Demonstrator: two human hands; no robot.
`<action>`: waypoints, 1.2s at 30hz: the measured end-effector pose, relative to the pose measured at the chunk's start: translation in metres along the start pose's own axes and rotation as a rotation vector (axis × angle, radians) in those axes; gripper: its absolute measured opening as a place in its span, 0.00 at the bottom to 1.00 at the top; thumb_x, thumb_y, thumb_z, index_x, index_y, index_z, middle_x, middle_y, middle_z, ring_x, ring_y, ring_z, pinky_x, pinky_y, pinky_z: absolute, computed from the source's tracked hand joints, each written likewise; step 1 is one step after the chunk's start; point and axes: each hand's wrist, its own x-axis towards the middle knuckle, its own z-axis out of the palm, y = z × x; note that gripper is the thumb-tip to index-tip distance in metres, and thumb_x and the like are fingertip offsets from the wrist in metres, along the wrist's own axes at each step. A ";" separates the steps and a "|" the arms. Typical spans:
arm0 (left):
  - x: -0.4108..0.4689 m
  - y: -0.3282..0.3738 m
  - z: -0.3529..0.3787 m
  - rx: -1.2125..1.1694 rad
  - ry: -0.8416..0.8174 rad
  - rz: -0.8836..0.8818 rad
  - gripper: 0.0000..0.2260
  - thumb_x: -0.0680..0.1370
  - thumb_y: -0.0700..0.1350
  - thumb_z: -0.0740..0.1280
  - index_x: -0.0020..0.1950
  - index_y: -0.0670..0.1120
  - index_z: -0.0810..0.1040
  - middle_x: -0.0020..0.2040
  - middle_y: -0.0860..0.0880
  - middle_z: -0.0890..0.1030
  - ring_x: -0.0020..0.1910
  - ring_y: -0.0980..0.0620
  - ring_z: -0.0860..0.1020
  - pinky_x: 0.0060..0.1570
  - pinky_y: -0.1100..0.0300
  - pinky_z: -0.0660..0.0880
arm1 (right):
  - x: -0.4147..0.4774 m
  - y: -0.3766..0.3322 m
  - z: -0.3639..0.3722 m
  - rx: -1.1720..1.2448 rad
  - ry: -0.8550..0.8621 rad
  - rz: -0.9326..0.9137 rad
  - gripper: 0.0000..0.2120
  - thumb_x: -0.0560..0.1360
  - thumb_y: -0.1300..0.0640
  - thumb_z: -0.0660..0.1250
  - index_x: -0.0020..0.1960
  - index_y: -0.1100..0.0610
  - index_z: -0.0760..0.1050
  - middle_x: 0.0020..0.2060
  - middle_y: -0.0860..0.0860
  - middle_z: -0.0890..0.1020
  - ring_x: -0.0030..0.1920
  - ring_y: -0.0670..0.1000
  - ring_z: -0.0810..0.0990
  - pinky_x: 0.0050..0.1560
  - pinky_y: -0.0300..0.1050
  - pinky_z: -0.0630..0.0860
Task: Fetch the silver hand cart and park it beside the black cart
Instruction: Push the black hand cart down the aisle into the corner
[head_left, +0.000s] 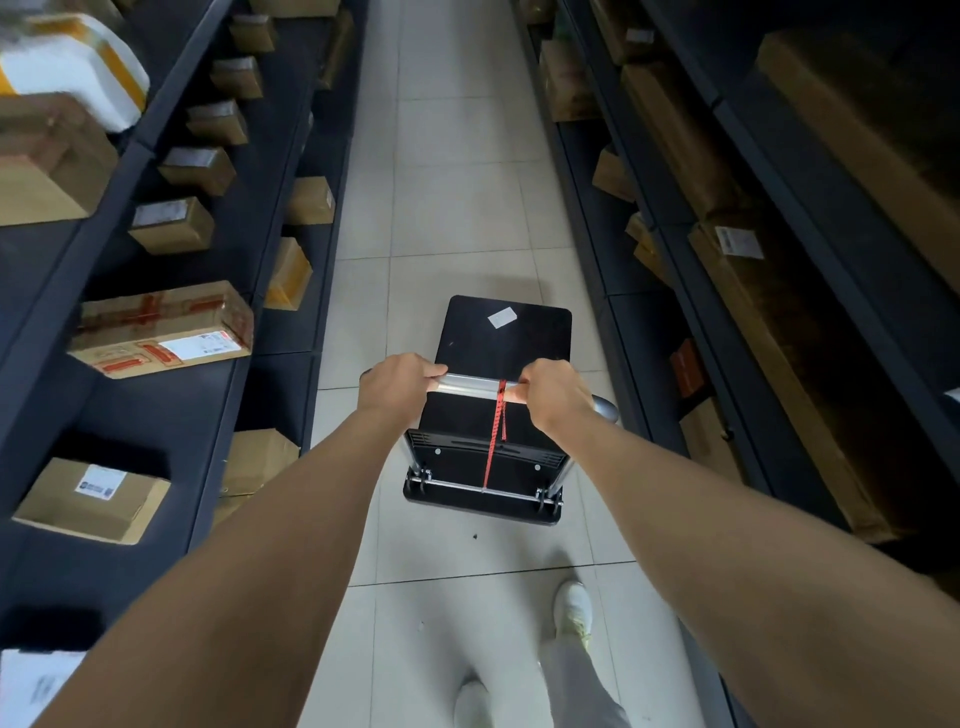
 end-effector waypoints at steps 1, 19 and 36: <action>0.004 0.004 0.000 0.026 -0.006 0.003 0.14 0.81 0.42 0.62 0.66 0.52 0.77 0.56 0.48 0.82 0.48 0.46 0.79 0.47 0.56 0.77 | 0.005 0.004 -0.003 -0.010 0.003 -0.001 0.10 0.78 0.64 0.63 0.57 0.60 0.78 0.48 0.57 0.81 0.44 0.55 0.79 0.40 0.44 0.72; 0.098 0.107 0.018 0.249 -0.104 0.083 0.12 0.83 0.47 0.52 0.63 0.46 0.68 0.59 0.46 0.74 0.58 0.45 0.71 0.59 0.52 0.66 | 0.112 0.087 -0.061 -0.319 -0.025 -0.134 0.17 0.77 0.60 0.65 0.65 0.56 0.70 0.54 0.56 0.78 0.56 0.57 0.76 0.55 0.49 0.72; 0.183 0.169 0.016 0.179 -0.184 0.034 0.18 0.83 0.54 0.48 0.65 0.44 0.67 0.63 0.44 0.72 0.63 0.44 0.68 0.64 0.50 0.61 | 0.205 0.126 -0.119 -0.230 -0.037 -0.095 0.12 0.79 0.57 0.62 0.62 0.58 0.73 0.45 0.54 0.74 0.48 0.54 0.72 0.43 0.46 0.71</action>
